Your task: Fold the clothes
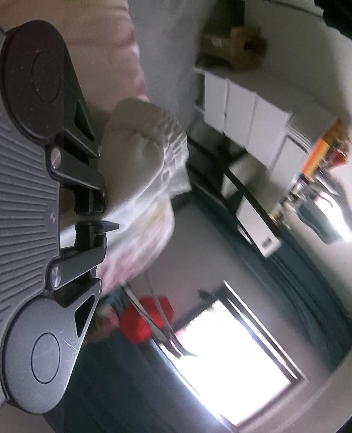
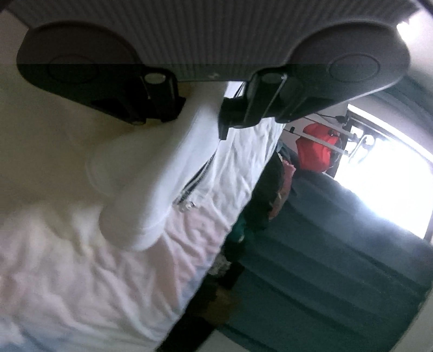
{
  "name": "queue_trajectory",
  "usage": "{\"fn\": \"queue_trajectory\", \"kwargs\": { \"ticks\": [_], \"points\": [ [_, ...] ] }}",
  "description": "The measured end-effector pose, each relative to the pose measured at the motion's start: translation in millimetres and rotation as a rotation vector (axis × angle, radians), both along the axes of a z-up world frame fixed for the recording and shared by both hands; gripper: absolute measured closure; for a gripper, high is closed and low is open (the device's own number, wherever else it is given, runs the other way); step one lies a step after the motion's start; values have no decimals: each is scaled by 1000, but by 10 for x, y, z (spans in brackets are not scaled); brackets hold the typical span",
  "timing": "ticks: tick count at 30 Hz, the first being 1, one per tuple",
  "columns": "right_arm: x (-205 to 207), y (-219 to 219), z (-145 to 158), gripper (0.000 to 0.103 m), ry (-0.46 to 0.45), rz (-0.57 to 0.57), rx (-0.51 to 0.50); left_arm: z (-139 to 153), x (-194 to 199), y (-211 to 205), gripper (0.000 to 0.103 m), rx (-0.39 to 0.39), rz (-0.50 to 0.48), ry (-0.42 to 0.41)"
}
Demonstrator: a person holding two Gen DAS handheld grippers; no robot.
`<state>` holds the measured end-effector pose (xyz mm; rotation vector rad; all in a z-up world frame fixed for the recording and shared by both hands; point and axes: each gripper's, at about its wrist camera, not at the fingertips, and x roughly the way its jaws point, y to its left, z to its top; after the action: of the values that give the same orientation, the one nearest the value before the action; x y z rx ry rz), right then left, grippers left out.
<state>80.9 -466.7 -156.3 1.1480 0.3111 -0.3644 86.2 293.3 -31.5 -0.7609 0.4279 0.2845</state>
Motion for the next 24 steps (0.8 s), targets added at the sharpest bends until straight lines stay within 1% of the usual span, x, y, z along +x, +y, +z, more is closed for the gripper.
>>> {"fn": "queue_trajectory", "kwargs": {
  "ticks": [2,4,5,6,7,8,10,12,13,14,15,16,18,21,22,24],
  "points": [
    [-82,-11,-142,87,12,5,73,-5,28,-117,97,111,-12,67],
    [-99,-65,-284,86,52,8,137,-12,60,-240,93,220,-23,130],
    [-104,-111,-350,85,61,12,167,-18,80,-305,92,260,-27,151],
    [-111,-166,-414,84,62,16,195,-24,96,-358,91,284,-30,170],
    [-122,-189,-446,80,68,14,206,-32,114,-401,90,299,-32,188],
    [-137,-194,-440,78,68,3,193,-40,132,-422,87,299,-33,202],
    [-158,-197,-402,78,52,-14,161,-38,153,-446,67,302,-45,226],
    [-143,-192,-394,67,24,-4,162,-33,136,-491,55,320,-51,243],
    [-142,-189,-408,53,9,1,168,-27,125,-513,53,327,-54,251],
    [-127,-181,-420,44,-8,4,174,-15,109,-532,49,330,-57,258],
    [-105,-171,-432,41,-25,6,180,-2,88,-547,39,331,-55,266],
    [-85,-165,-444,39,-34,7,180,13,68,-567,33,332,-55,271],
    [-34,-154,-461,39,-37,10,165,47,36,-621,29,338,-61,273],
    [-32,-257,-490,39,-52,13,147,78,-64,-788,28,377,-84,275],
    [-15,-275,-516,39,-54,10,146,85,-109,-856,27,384,-100,263],
    [4,-296,-536,39,-52,13,128,95,-185,-968,26,375,-133,226]
  ]
}}
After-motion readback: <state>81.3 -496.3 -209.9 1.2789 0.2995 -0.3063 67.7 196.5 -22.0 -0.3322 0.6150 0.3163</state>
